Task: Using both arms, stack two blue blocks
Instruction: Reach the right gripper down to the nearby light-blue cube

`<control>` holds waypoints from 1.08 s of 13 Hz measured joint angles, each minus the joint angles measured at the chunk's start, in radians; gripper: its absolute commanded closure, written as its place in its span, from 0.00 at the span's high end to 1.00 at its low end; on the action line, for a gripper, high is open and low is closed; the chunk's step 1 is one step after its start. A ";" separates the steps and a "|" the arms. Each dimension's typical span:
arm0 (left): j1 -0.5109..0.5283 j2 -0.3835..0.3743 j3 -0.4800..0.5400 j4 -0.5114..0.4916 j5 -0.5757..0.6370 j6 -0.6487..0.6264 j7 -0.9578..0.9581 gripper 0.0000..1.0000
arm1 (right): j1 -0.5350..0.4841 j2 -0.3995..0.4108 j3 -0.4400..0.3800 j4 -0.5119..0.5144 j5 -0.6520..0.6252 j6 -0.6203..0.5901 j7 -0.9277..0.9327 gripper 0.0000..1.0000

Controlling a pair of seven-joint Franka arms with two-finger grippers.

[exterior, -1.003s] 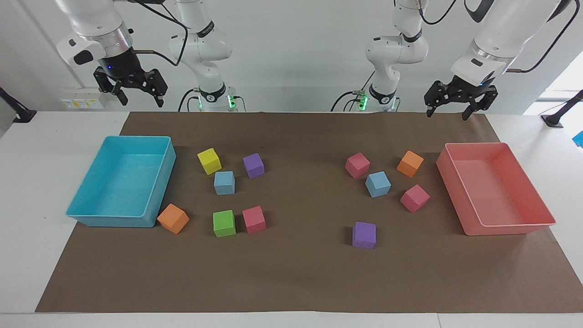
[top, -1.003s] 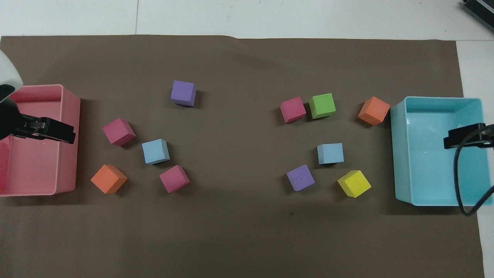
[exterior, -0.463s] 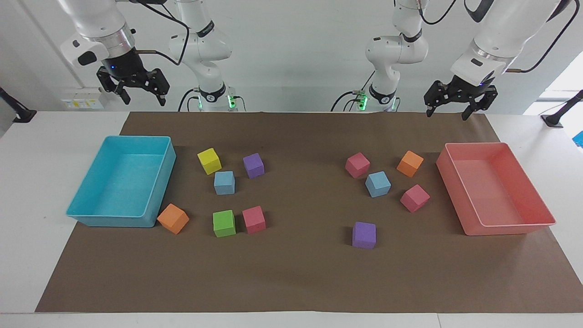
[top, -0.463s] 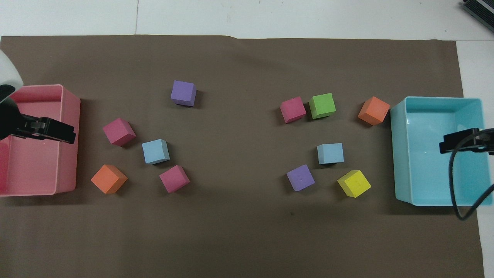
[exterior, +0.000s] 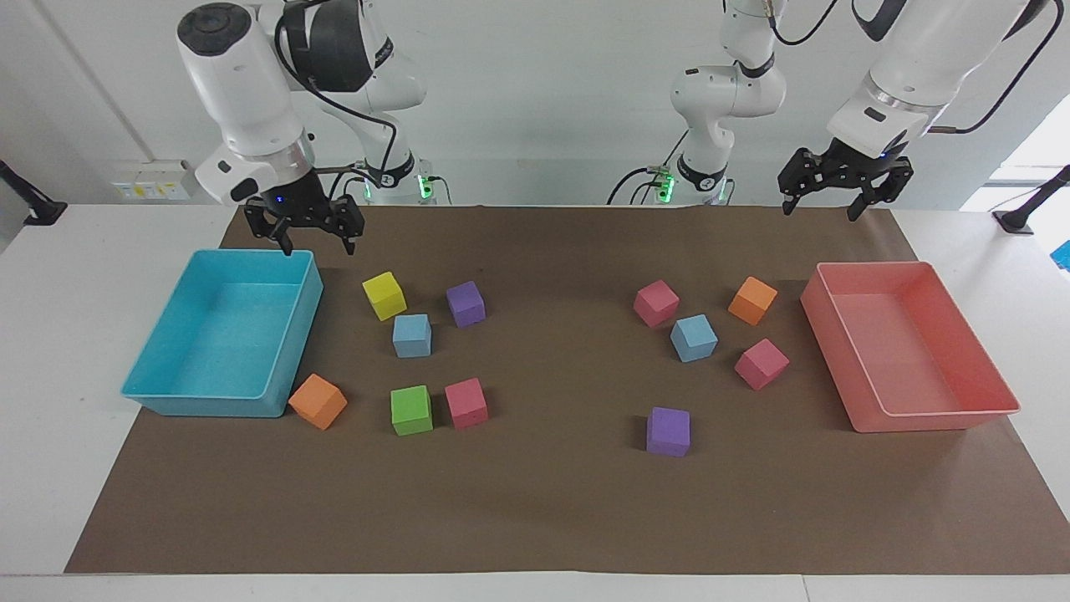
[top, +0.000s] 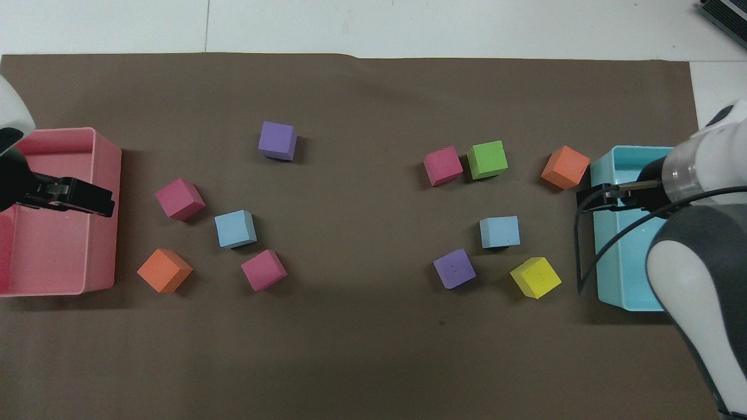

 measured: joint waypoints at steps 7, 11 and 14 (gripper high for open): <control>0.012 0.000 0.007 0.000 0.000 -0.001 0.000 1.00 | 0.085 0.103 0.001 -0.187 0.003 0.295 0.134 1.00; 0.024 0.000 0.008 0.000 0.000 -0.001 0.000 1.00 | 0.105 0.113 0.002 -0.279 0.006 0.407 0.134 1.00; 0.024 0.000 0.007 0.000 0.000 -0.001 0.000 1.00 | 0.136 0.130 0.004 -0.327 0.021 0.494 0.116 1.00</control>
